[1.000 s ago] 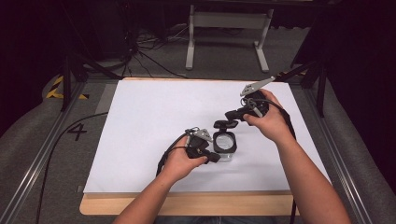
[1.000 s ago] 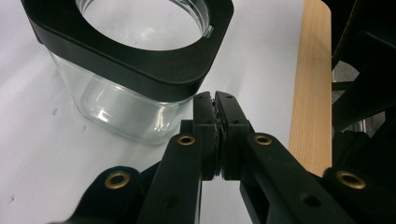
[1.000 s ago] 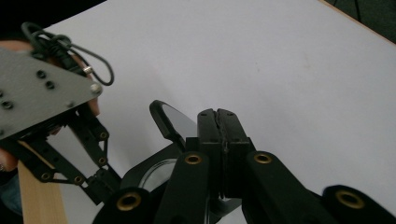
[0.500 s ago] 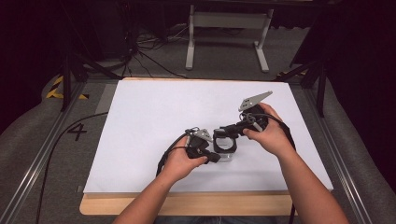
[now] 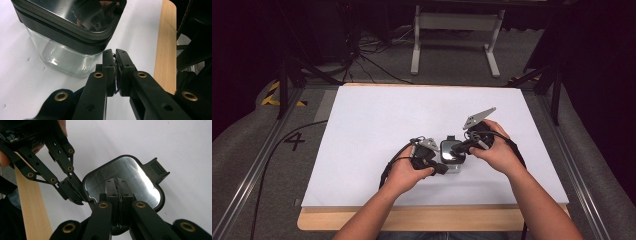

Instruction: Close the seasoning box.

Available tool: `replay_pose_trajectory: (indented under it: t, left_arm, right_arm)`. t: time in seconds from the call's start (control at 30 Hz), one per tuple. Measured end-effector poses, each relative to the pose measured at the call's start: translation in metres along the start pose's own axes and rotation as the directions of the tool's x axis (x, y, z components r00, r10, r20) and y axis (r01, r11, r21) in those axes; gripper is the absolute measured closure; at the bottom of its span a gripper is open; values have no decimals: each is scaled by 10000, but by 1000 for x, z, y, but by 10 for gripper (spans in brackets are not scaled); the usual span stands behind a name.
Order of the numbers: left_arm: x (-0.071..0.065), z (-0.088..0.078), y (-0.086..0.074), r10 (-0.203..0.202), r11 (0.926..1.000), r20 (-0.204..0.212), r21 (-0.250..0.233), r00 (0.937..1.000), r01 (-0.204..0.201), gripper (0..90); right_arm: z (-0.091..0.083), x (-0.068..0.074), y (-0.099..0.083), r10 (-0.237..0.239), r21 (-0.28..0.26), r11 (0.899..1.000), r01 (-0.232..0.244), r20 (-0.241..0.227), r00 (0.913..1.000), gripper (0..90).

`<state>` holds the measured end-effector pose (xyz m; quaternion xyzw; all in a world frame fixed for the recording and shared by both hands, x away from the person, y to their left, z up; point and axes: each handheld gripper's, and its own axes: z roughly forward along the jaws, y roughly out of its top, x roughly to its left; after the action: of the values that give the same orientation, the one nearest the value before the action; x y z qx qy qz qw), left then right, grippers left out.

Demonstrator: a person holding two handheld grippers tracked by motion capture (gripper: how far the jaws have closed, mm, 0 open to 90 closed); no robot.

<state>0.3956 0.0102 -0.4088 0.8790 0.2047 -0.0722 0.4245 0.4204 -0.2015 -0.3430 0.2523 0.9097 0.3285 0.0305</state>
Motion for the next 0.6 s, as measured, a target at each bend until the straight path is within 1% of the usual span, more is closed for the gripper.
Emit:
replay_pose_trajectory:
  t: [0.07, 0.2, 0.27, 0.3, 0.33, 0.37, 0.4, 0.47, 0.53, 0.6]
  left_arm:
    - [0, 0, 0, -4, 10000, -10, -21, 10000, 4, 862]
    - [-1, -1, 0, 17, 10000, -3, 35, 10000, -17, 858]
    - [-2, -2, 0, -41, 9999, 73, 163, 10000, 40, 860]
    - [-2, -2, 0, -41, 9999, 73, 163, 10000, 40, 859]
    - [-3, -4, 1, 41, 9995, 44, 309, 10000, -42, 859]
    - [-5, -7, 2, 157, 9990, -125, 419, 9998, -151, 858]
    - [-6, -10, 2, 258, 9985, -277, 484, 9993, -245, 857]
    - [-9, -20, 3, 429, 9985, -559, 374, 9975, -409, 846]
    - [-10, -33, 2, 367, 9993, -736, 134, 9966, -358, 832]
    - [-9, -47, -1, 284, 9995, -1050, -84, 9941, -294, 825]
  right_arm:
    - [0, 1, 0, -30, 21, 10000, 30, 53, 10000, 900]
    - [0, 0, 0, -19, 41, 10000, 19, 16, 10000, 900]
    - [0, 1, 1, -39, 23, 10000, 39, 10, 10000, 900]
    - [0, 1, 1, -5, 19, 10000, 5, 99, 10000, 900]
    - [0, 1, 1, -5, 19, 10000, 5, 99, 10000, 900]
    - [-2, 2, 1, -68, -63, 10000, 69, 191, 9998, 900]
    - [-4, 4, 3, -82, -182, 9998, 85, 189, 9998, 900]
    - [-9, 5, 5, -212, -383, 9990, 218, 169, 9996, 900]
    - [-17, 6, 8, -249, -600, 9979, 263, 238, 9994, 884]
    - [-25, 5, 11, -211, -915, 9955, 242, 344, 9992, 861]
